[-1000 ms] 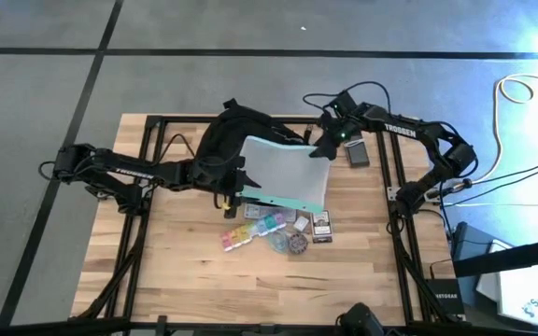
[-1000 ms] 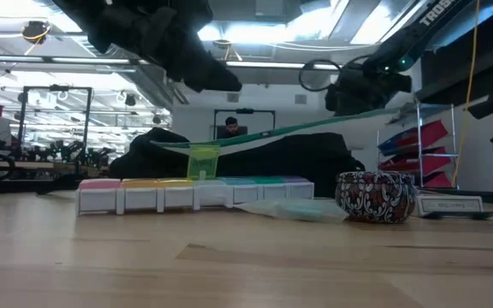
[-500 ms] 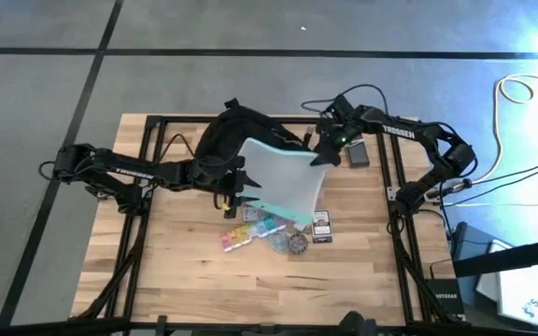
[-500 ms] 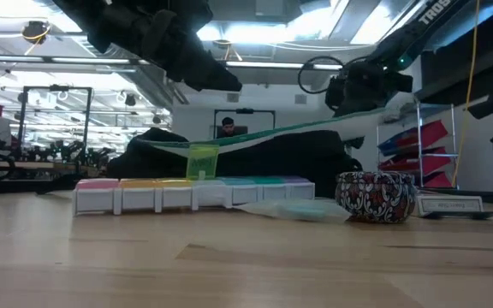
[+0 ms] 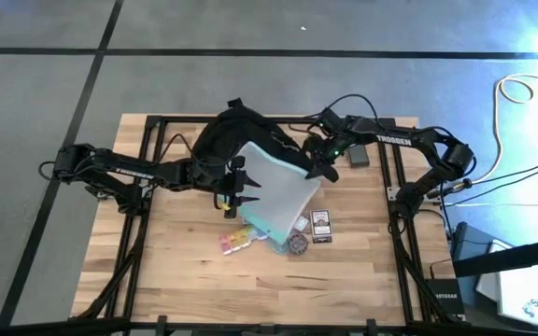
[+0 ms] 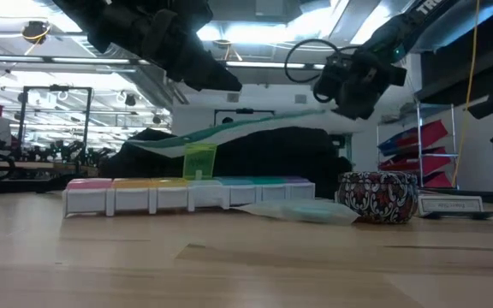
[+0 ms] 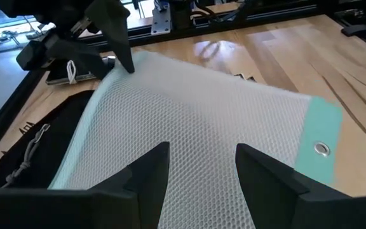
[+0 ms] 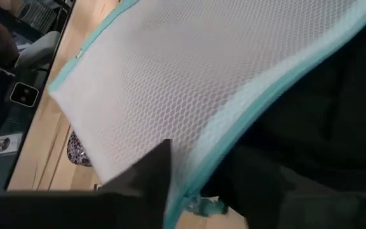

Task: Unpack backpack
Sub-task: Put the scented candle into the blue zip bag

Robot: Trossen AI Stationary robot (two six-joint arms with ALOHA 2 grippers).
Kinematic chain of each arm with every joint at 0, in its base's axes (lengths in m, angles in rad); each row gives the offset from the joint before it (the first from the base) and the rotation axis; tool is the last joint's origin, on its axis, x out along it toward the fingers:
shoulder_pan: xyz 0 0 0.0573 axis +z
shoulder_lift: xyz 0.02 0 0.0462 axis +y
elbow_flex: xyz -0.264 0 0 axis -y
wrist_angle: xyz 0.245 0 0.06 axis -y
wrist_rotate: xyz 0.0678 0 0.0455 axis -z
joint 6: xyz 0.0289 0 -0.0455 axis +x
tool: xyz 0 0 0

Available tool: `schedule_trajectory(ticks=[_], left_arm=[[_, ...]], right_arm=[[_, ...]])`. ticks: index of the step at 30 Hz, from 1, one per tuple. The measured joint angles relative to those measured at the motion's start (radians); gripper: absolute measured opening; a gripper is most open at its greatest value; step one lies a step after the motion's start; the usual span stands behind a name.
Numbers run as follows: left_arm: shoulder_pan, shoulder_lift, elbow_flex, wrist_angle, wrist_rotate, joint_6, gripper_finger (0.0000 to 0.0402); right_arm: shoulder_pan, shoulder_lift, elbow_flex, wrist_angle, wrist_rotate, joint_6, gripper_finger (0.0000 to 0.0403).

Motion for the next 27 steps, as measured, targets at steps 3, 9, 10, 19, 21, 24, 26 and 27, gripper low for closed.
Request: schedule_trajectory(ticks=[3, 9, 10, 19, 21, 24, 26, 27], left_arm=[[0.0, 0.0, 0.0, 0.0, -0.003, 0.0, 0.0166], [0.0, 0.0, 0.0, 0.101, -0.074, -0.021, 0.0166], [0.0, 0.0, 0.0, 0.141, -0.09, -0.027, 0.0166], [0.041, -0.001, 0.021, 0.274, -0.177, -0.024, 0.0166], [0.074, -0.001, 0.047, 0.227, -0.079, -0.067, 0.0166], [0.095, 0.013, 0.088, 0.188, 0.043, -0.077, 0.0166], [0.1, 0.032, 0.125, 0.122, 0.123, -0.076, 0.0166], [0.1, 0.048, 0.158, 0.085, 0.171, -0.071, 0.0166]], right_arm=[[0.001, 0.0, 0.0, 0.0, -0.007, -0.014, 0.0027], [0.0, -0.006, 0.0, 0.055, -0.138, 0.055, 0.0005], [0.005, -0.012, 0.0, 0.063, -0.152, 0.057, 0.0003], [0.11, -0.098, 0.0, 0.128, -0.24, 0.067, 0.0001], [0.153, -0.111, 0.0, 0.129, -0.239, 0.07, 0.0001], [0.221, -0.125, 0.0, 0.153, -0.2, 0.107, 0.0], [0.26, -0.129, 0.0, 0.169, -0.162, 0.129, 0.0], [0.279, -0.13, 0.0, 0.174, -0.147, 0.136, 0.0]])
